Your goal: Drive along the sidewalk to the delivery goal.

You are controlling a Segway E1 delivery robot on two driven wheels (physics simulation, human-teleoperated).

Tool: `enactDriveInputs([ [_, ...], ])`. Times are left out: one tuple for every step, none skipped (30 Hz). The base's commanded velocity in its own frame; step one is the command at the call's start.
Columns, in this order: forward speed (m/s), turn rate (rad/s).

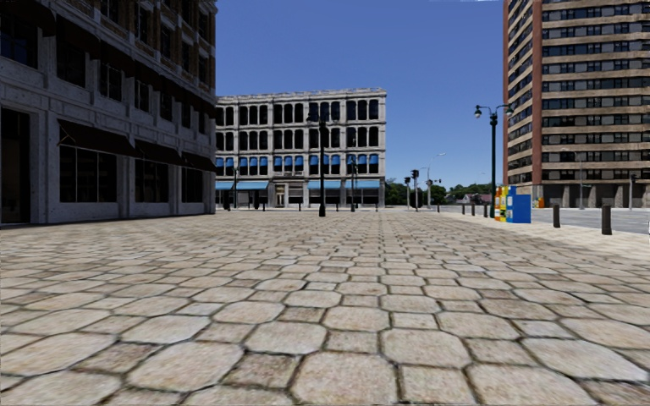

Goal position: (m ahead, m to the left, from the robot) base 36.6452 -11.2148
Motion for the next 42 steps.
enactDriveInputs([
  [2.00,-0.40],
  [2.00,-0.40],
  [2.00,-0.40],
  [2.00,-0.41],
  [2.00,-0.41],
  [2.00,-0.41],
  [2.00,-0.41],
  [2.00,-0.41],
  [2.00,-0.41],
  [2.00,-0.41],
  [2.00,-0.41],
  [2.00,-0.41],
  [2.00,-0.41],
  [2.00,-0.41],
  [2.00,-0.41],
  [2.00,-0.41],
  [2.00,-0.41],
  [2.00,-0.41],
  [2.00,-0.23],
  [2.00,-0.23],
  [2.00,0.00],
  [2.00,0.00],
  [2.00,0.00],
  [2.00,0.00],
  [2.00,0.00],
  [2.00,0.00],
  [2.00,0.00],
  [2.00,0.00],
  [2.00,0.00],
  [2.00,0.00],
  [2.00,0.00],
  [2.00,0.00],
  [2.00,0.00],
  [2.00,0.00],
  [2.00,0.00],
  [2.00,0.00],
  [2.00,0.00],
  [2.00,0.00],
  [2.00,0.00],
  [2.00,0.00],
  [2.00,0.00],
  [2.00,0.00],
])
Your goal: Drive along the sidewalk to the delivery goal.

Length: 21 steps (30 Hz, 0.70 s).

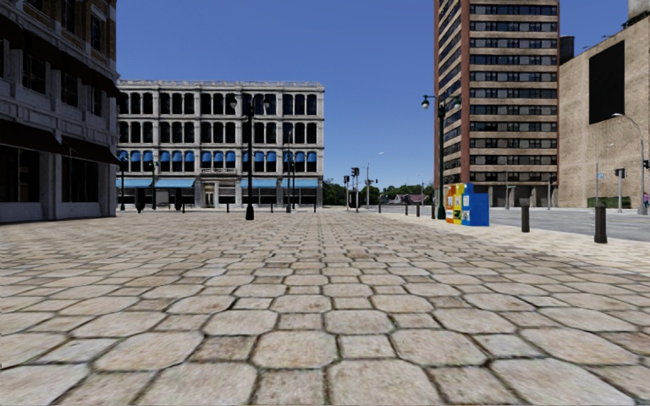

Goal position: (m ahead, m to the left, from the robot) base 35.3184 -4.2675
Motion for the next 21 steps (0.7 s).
enactDriveInputs([
  [2.00,0.00],
  [2.00,0.00],
  [2.00,0.00],
  [2.00,0.00],
  [2.00,0.00],
  [2.00,0.00],
  [2.00,0.00],
  [2.00,0.00],
  [2.00,0.00],
  [2.00,0.00],
  [2.00,-0.05],
  [2.00,-0.05],
  [2.00,-0.10],
  [2.00,-0.18],
  [2.00,-0.25],
  [2.00,-0.25],
  [2.00,-0.27],
  [2.00,-0.28],
  [2.00,-0.28],
  [2.00,-0.28],
  [2.00,-0.28],
])
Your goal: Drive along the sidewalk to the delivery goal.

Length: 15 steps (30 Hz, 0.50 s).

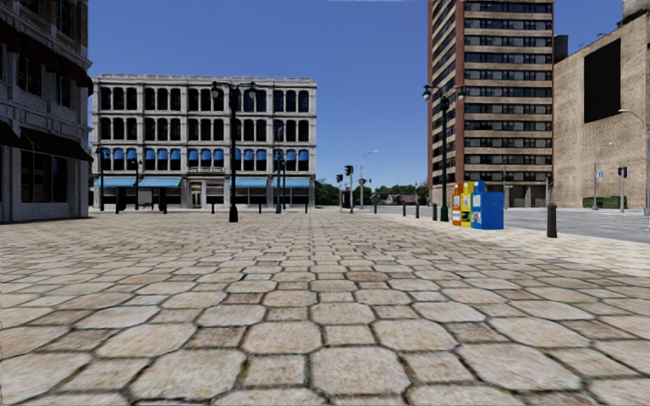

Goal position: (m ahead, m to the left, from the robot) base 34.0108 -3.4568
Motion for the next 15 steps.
enactDriveInputs([
  [2.00,-0.28],
  [2.00,-0.28],
  [2.00,-0.28],
  [2.00,-0.28],
  [2.00,-0.28],
  [2.00,-0.28],
  [2.00,-0.24],
  [2.00,-0.10],
  [2.00,-0.10],
  [2.00,-0.02],
  [2.00,0.00],
  [2.00,0.00],
  [2.00,0.00],
  [2.00,0.00],
  [2.00,0.00],
])
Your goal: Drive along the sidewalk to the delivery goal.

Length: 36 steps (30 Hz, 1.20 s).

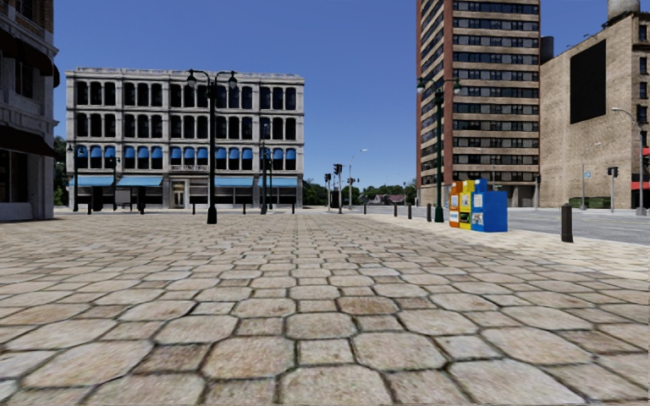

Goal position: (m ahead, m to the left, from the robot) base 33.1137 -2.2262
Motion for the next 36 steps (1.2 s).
enactDriveInputs([
  [2.00,0.00],
  [2.00,0.00],
  [2.00,0.00],
  [2.00,0.00],
  [2.00,0.00],
  [2.00,0.00],
  [2.00,0.00],
  [2.00,0.00],
  [2.00,0.00],
  [2.00,0.00],
  [2.00,0.00],
  [2.00,0.00],
  [2.00,0.00],
  [2.00,0.00],
  [2.00,0.00],
  [2.00,0.00],
  [2.00,0.00],
  [2.00,0.00],
  [2.00,0.00],
  [2.00,0.00],
  [2.00,0.00],
  [2.00,0.00],
  [2.00,0.00],
  [2.00,0.00],
  [2.00,0.00],
  [2.00,0.00],
  [2.00,0.00],
  [2.00,0.00],
  [2.00,0.00],
  [2.00,0.00],
  [2.00,0.00],
  [2.00,0.00],
  [2.00,0.00],
  [2.00,0.00],
  [2.00,0.00],
  [2.00,0.00],
])
